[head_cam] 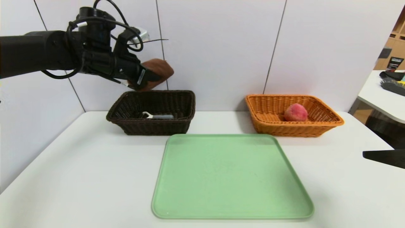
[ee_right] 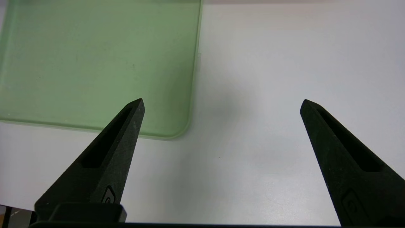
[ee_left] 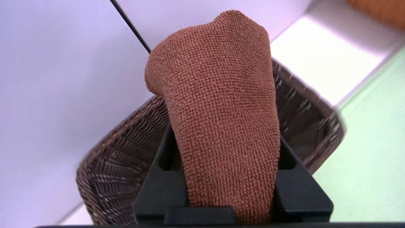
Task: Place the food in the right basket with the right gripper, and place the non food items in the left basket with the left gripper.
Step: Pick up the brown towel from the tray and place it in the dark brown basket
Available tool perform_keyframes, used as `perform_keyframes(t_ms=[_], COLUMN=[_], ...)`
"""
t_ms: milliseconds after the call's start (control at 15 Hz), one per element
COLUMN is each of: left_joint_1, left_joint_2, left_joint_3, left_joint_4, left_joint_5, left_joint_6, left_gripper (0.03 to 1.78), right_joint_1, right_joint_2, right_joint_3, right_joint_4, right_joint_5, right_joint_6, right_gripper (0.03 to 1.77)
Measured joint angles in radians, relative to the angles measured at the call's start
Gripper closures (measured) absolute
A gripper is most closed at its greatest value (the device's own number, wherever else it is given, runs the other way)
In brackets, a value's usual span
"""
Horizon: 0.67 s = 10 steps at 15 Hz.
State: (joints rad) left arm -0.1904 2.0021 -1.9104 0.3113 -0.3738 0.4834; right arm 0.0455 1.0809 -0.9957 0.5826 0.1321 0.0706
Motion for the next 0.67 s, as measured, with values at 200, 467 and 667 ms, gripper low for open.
perform_keyframes(t_ms=[200, 467, 667], left_joint_1=[0.035, 0.044, 0.043], left_joint_2=[0.054, 0.144, 0.191], left_joint_3=[0.012, -0.007, -0.014], left_joint_4=[0.028, 0.023, 0.023], left_joint_5=[-0.066, -0.070, -0.070], left_joint_6=[0.211, 0.388, 0.397], left_gripper=[1.24, 1.24, 1.24], right_joint_1=[0.000, 0.002, 0.003], right_joint_2=[-0.001, -0.003, -0.003], right_joint_3=[0.003, 0.005, 0.008], right_joint_4=[0.000, 0.001, 0.001], right_joint_5=[-0.001, 0.000, -0.001], right_joint_6=[0.000, -0.001, 0.000], right_gripper=[0.11, 0.11, 0.11])
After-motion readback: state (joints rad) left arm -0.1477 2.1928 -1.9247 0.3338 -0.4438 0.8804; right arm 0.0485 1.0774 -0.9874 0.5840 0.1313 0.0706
